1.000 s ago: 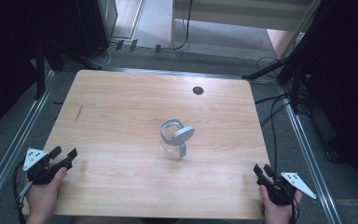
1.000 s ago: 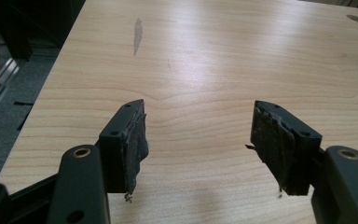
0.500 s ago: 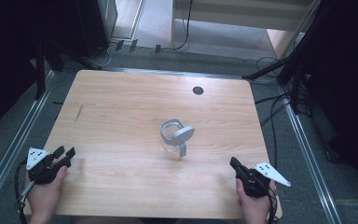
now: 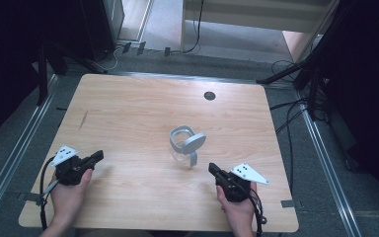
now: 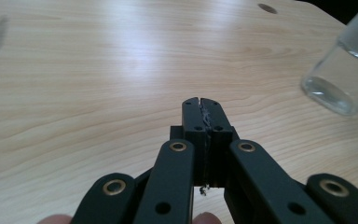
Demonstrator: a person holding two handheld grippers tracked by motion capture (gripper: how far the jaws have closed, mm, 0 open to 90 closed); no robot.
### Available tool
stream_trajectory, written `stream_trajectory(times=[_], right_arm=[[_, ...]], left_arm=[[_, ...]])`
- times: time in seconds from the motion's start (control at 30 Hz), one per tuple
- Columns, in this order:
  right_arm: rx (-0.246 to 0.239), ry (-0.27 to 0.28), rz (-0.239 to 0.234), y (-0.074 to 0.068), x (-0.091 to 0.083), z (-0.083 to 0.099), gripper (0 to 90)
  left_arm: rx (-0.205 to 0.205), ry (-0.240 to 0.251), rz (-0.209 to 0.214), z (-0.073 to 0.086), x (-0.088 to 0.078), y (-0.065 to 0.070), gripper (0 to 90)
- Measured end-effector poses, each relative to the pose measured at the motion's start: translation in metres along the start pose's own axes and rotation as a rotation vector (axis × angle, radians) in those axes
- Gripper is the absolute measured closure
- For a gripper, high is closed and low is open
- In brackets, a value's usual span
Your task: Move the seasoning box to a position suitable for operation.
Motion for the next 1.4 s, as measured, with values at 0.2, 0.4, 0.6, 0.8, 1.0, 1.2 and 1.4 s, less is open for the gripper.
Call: stream_trajectory(times=[0.2,0.4,0.6,0.8,1.0,1.2,1.4], right_arm=[[-0.027,-0.019,-0.051,-0.016,0.022,-0.002,90.0],[-0.062,-0.044,-0.085,-0.026,0.041,0.0,90.0],[-0.056,-0.076,-0.067,-0.018,0.049,0.003,90.0],[-0.049,-0.077,-0.045,-0.005,0.049,-0.001,90.0],[-0.041,-0.073,-0.02,0.013,0.057,-0.008,90.0],[-0.022,-0.052,0.014,0.035,0.061,-0.02,90.0],[0.002,-0.051,0.025,0.052,0.072,-0.031,90.0]], left_arm=[[0.029,-0.016,0.086,-0.012,0.017,0.033,90.0],[0.047,-0.02,0.151,-0.023,0.035,0.064,90.0],[0.06,-0.032,0.202,-0.029,0.051,0.09,90.0],[0.067,-0.032,0.242,-0.038,0.061,0.107,90.0],[0.078,-0.033,0.261,-0.044,0.07,0.117,90.0],[0.069,-0.034,0.271,-0.05,0.08,0.122,90.0],[0.041,-0.029,0.277,-0.056,0.088,0.124,90.0]])
Point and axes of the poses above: each handheld gripper's, and its own axes: x roughly forward along the jaws, z roughly out of its underside, y roughly to its right, the point moved 2 cm from there along x, roughly forward along the jaws, and after that the axes turned 10 degrees about -z, right-handed, at the moved point
